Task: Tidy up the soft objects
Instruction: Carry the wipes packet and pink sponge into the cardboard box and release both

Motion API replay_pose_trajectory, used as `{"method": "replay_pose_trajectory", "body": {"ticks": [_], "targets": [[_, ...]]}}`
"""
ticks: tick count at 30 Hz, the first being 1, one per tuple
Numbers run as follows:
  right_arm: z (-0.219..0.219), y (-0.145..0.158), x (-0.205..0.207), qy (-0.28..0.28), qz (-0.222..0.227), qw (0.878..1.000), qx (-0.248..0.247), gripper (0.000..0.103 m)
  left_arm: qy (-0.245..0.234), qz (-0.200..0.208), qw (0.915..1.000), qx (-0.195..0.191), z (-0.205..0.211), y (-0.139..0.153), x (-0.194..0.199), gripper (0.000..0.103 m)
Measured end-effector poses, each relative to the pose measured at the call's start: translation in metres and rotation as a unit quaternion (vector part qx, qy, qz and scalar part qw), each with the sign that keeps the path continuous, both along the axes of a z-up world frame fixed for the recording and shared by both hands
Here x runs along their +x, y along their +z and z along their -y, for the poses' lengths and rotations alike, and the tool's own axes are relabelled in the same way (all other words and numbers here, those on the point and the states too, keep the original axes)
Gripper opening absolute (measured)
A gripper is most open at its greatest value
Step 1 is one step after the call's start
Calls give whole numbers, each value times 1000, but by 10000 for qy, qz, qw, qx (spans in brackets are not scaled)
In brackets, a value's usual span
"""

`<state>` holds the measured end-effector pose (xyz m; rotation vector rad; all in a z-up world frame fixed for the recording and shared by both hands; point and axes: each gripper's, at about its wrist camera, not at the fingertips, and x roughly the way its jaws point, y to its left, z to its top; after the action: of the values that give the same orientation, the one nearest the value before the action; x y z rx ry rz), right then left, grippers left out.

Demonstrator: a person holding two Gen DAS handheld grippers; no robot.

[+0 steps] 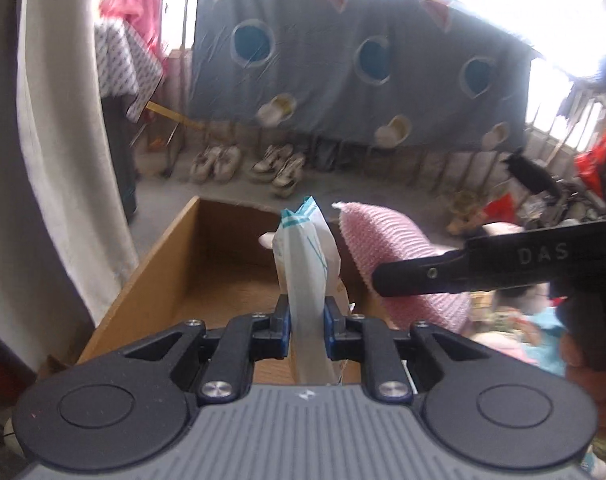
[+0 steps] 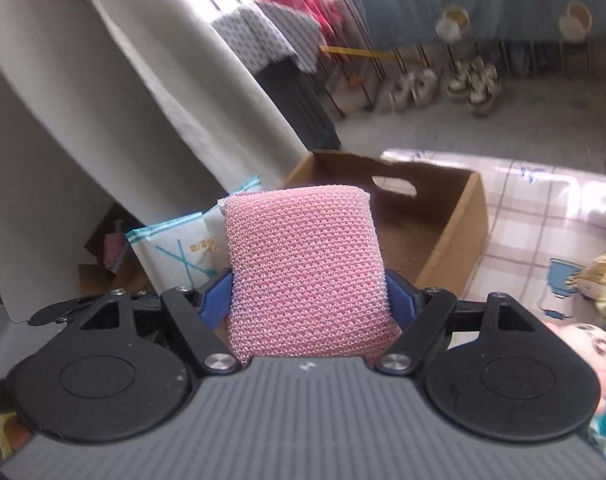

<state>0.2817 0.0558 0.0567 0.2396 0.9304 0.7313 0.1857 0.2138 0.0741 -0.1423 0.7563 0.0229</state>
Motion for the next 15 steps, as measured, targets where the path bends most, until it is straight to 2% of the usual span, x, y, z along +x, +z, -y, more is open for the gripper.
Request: {"method": "replay_pose_trajectory", "body": {"ticks": [4,7,15], "targets": [[-54,-32,53,-194,-452,9982,-354,77,76,-556,9984,57,-42,-42,62,17],[-86,-60,87,-319,-737,9949,-611,78,42,-763,9969,180,-60,-59,97,17],[-132,-116,142,-515,-1249,9865,-930,80,-209,-1043,9897,953,-55,-93,149,17]]}}
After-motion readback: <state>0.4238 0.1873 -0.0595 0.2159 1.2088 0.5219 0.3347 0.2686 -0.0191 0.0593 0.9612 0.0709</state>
